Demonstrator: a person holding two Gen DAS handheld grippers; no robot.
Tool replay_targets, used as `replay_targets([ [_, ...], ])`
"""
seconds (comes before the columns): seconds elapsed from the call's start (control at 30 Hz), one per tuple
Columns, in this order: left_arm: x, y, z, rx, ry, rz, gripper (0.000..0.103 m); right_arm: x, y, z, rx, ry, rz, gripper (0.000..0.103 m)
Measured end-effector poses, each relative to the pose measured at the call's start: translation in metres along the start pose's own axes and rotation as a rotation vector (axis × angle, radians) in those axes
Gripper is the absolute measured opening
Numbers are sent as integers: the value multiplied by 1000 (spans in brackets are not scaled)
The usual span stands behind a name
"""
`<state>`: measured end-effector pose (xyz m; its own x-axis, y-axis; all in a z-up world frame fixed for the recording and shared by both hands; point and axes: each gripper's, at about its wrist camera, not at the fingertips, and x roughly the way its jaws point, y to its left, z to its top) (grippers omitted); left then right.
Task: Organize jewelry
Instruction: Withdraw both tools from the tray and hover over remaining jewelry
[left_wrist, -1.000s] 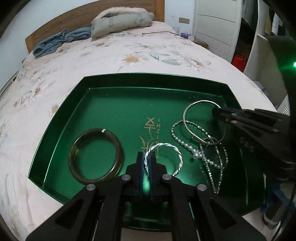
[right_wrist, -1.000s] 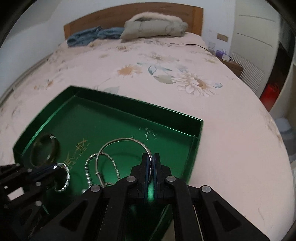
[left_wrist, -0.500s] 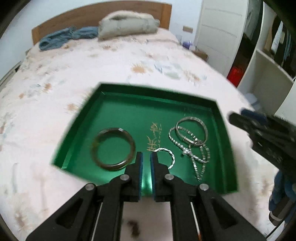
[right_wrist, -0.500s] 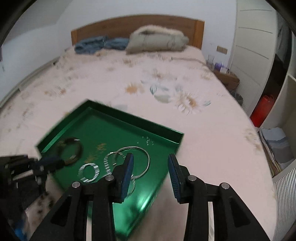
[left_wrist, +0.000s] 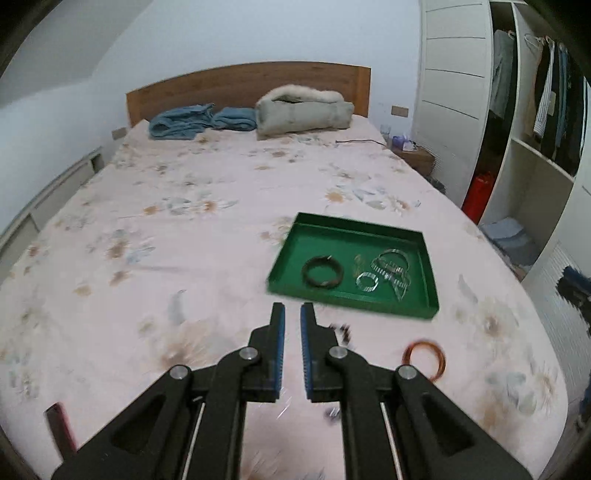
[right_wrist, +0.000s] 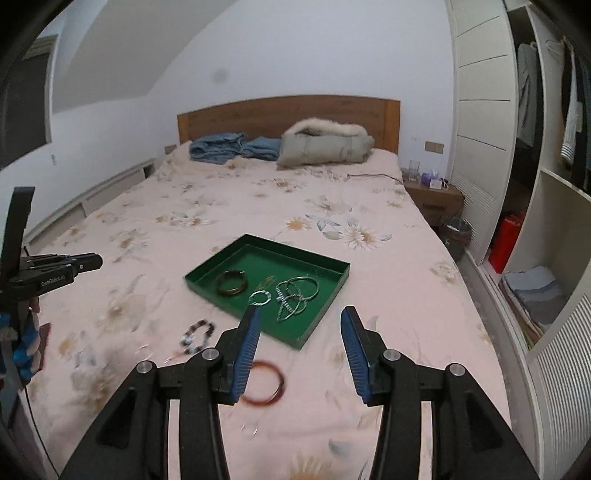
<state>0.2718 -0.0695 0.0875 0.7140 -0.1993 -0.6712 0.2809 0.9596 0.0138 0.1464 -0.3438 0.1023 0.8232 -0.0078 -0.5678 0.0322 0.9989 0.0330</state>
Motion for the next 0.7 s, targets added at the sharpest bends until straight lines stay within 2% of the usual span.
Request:
replay_targets([
  [0.2, -72, 26, -39, -4, -32, 32, 10, -68, 11, -29, 14, -38, 25, 45],
  [0.33, -109, 34, -66, -7, -68, 41, 32, -104, 19, -46, 4, -60, 15, 45],
  [0.5, -141, 41, -99, -24, -101, 45, 36, -137, 29, -67, 3, -81, 9, 49],
  [0.6, -155, 42, -116, -29, -118, 56, 36, -155, 36, -81, 5, -96, -28, 59],
  [0.7, -168, 40, -130, -52, -140, 51, 36, -169, 39, -94, 28, -116, -26, 69],
])
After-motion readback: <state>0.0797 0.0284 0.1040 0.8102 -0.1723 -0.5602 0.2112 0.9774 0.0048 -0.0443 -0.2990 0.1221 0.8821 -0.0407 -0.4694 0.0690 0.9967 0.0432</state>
